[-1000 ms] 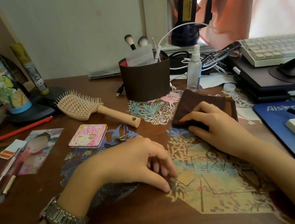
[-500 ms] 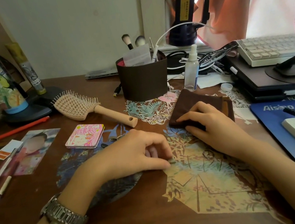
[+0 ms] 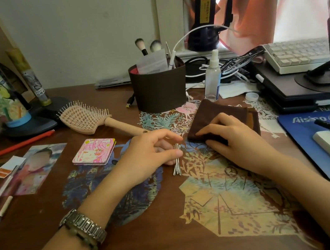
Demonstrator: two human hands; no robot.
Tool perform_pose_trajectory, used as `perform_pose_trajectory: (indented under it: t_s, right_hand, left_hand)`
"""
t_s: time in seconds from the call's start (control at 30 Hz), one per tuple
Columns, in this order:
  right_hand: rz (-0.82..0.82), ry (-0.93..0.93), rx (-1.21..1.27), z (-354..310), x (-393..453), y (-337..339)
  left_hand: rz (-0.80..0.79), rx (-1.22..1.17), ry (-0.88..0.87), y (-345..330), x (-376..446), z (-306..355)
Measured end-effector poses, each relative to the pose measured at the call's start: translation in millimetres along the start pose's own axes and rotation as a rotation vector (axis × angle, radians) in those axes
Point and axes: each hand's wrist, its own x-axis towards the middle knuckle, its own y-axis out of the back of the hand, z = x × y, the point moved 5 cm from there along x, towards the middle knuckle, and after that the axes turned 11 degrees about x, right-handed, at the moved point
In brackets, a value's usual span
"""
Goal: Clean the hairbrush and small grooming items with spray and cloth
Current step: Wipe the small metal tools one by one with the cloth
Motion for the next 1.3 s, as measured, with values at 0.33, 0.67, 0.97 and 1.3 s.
perform_pose_trajectory:
  t_s: [0.33, 0.67, 0.97, 1.3]
  right_hand:
    - [0.004, -0.002, 0.004, 0.8, -0.3, -0.5]
    - [0.000, 0.001, 0.007, 0.8, -0.5, -1.0]
    - [-0.002, -0.001, 0.001, 1.1, -0.3, -1.0]
    - [0.066, 0.023, -0.007, -0.2, -1.1, -0.4]
  left_hand:
    - [0.146, 0.139, -0.010, 3.6, 4.9, -5.2]
    - [0.151, 0.388, -0.145, 5.7, 6.0, -2.0]
    - [-0.011, 0.588, -0.228, 6.9, 9.0, -4.5]
    - [0.126, 0.547, -0.203, 8.9, 8.5, -4.2]
